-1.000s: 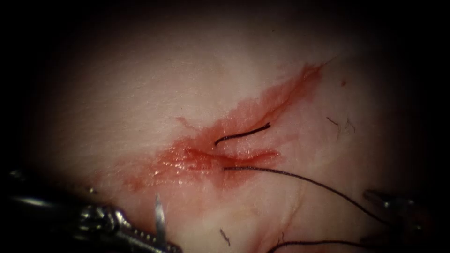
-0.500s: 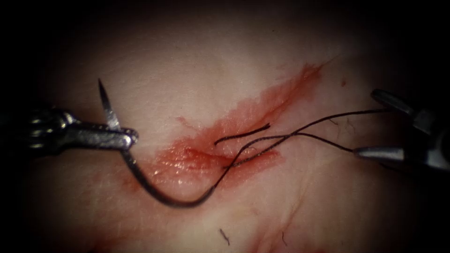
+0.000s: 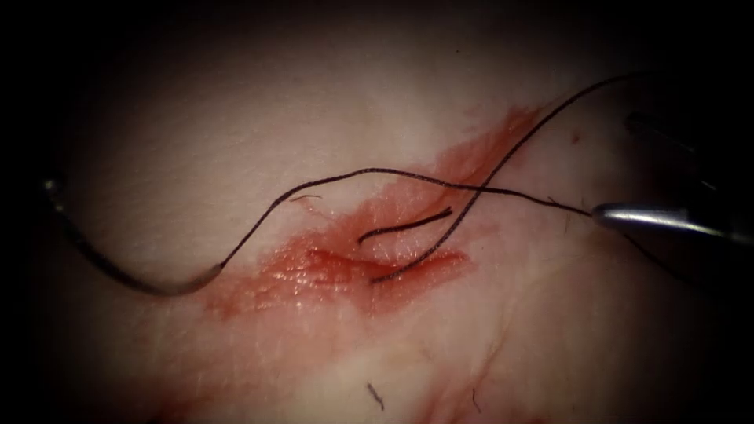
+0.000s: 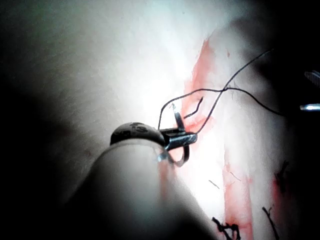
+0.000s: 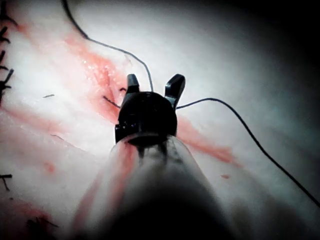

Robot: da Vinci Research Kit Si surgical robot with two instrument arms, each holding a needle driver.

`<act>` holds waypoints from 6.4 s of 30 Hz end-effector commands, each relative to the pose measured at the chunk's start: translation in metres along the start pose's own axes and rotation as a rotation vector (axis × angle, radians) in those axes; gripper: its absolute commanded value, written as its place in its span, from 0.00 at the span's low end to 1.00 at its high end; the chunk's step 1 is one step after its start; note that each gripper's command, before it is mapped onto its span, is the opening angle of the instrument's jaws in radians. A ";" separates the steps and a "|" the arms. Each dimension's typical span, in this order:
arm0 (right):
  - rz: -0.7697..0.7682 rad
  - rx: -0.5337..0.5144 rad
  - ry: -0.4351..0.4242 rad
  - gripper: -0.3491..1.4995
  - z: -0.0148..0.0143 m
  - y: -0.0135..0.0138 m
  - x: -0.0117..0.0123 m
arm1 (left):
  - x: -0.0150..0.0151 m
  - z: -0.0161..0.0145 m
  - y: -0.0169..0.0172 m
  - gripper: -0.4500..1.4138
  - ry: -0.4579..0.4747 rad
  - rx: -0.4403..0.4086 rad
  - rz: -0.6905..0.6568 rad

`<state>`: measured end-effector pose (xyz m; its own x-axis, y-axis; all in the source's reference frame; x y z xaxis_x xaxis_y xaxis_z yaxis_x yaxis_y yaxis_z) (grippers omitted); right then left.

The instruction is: Wound Closure

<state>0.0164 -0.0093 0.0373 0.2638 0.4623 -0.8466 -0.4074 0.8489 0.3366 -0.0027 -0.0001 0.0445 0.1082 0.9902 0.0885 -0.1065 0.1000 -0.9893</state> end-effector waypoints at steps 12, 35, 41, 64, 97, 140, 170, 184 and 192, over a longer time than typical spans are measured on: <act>0.050 -0.002 0.010 0.75 0.0015 -0.0004 -0.0024 | -0.0019 -0.0006 0.0012 0.00 -0.130 -0.071 0.002; 0.077 -0.042 -0.006 0.79 -0.0015 0.0034 -0.0029 | -0.0052 -0.0071 0.0026 0.28 -0.456 0.271 0.156; 0.075 -0.042 -0.005 0.80 -0.0015 0.0035 -0.0033 | -0.0023 -0.0056 0.0038 0.89 -0.490 0.197 0.456; 0.074 -0.055 -0.003 0.81 -0.0004 0.0026 -0.0037 | 0.0039 0.0174 0.0071 0.53 0.026 0.078 0.835; 0.267 0.031 -0.047 0.75 -0.0041 -0.0014 -0.0089 | 0.0005 0.0440 -0.0121 0.13 0.605 -0.011 -0.876; 0.279 0.034 -0.041 0.73 -0.0035 -0.0025 -0.0101 | 0.0060 0.0487 -0.0161 0.00 0.628 -0.380 -0.777; 0.318 0.037 -0.041 0.72 -0.0038 -0.0025 -0.0103 | 0.0056 0.0481 -0.0141 0.56 0.728 -0.199 -0.519; 0.322 0.038 -0.041 0.74 -0.0038 -0.0028 -0.0103 | 0.0070 0.0472 -0.0131 0.67 0.798 -0.163 -0.451; 0.322 0.038 -0.040 0.74 -0.0036 -0.0032 -0.0101 | 0.0077 0.0480 -0.0145 0.52 0.820 -0.151 -0.419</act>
<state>0.0110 -0.0178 0.0431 0.1622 0.7192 -0.6756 -0.4443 0.6646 0.6008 -0.0472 0.0102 0.0649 0.7807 0.4920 0.3852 0.2204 0.3600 -0.9065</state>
